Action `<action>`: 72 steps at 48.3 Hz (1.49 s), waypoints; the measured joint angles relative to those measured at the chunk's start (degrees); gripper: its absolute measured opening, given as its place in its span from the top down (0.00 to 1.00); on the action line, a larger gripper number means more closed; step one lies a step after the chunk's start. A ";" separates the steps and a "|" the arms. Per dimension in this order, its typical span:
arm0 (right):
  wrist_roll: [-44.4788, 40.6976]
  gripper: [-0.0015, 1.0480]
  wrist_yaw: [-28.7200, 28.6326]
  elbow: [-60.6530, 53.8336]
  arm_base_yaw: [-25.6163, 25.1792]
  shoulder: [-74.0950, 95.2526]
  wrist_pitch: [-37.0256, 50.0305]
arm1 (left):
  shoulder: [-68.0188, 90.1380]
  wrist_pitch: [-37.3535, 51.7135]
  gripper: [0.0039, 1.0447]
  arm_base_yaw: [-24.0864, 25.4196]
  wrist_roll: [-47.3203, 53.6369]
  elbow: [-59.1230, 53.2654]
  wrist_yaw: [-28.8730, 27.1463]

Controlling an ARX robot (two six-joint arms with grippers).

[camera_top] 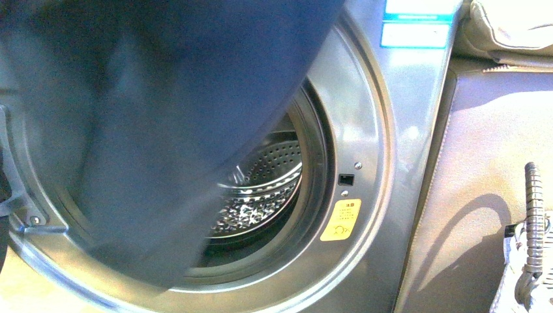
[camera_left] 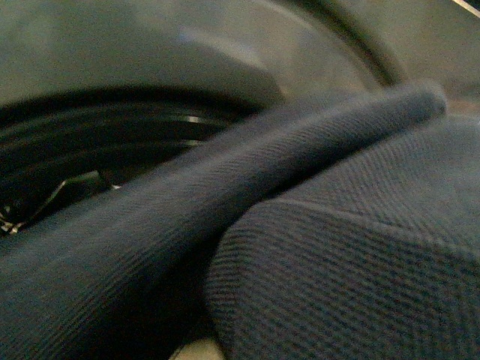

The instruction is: Put clothes into washing machine

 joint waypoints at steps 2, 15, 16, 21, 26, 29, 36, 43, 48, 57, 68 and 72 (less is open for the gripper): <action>0.00 0.07 0.00 0.00 0.00 0.00 0.00 | 0.96 0.98 0.91 0.00 0.13 -1.36 -0.04; 0.00 0.07 0.00 0.00 0.00 0.00 0.00 | 10.34 4.37 0.91 -0.55 0.63 -0.76 -3.23; 0.00 0.07 0.00 0.00 0.00 0.00 0.00 | 11.21 4.48 0.91 -0.72 0.87 -0.20 -3.61; 0.00 0.07 0.00 0.02 -0.02 0.00 0.00 | 15.12 5.07 0.91 -1.66 2.03 2.62 -5.05; 0.00 0.07 0.00 0.00 -0.02 0.00 0.00 | 20.33 5.29 0.91 -3.23 4.57 6.47 -7.50; 0.00 0.07 0.00 0.00 0.00 0.00 0.00 | 22.36 4.83 0.91 -3.89 5.33 7.98 -8.50; 0.00 0.07 0.02 0.00 -0.02 0.00 0.00 | 28.28 2.60 0.91 -5.31 7.74 13.14 -11.91; 0.00 0.07 0.00 0.00 -0.02 0.00 0.00 | 32.41 1.03 0.91 -5.49 8.28 17.29 -14.49; 0.00 0.07 0.00 0.00 -0.02 0.00 0.00 | 36.11 0.26 0.91 -5.29 8.63 20.44 -15.15; 0.00 0.07 0.00 0.00 -0.02 0.00 0.00 | 40.63 -1.97 0.91 -4.63 8.96 25.16 -16.50; 0.00 0.07 0.00 0.00 -0.02 0.00 0.00 | 46.82 -6.64 0.91 -2.84 9.01 33.83 -18.60; 0.00 0.07 0.00 0.00 -0.02 0.00 0.00 | 48.35 -8.04 0.91 -2.58 9.11 36.20 -19.17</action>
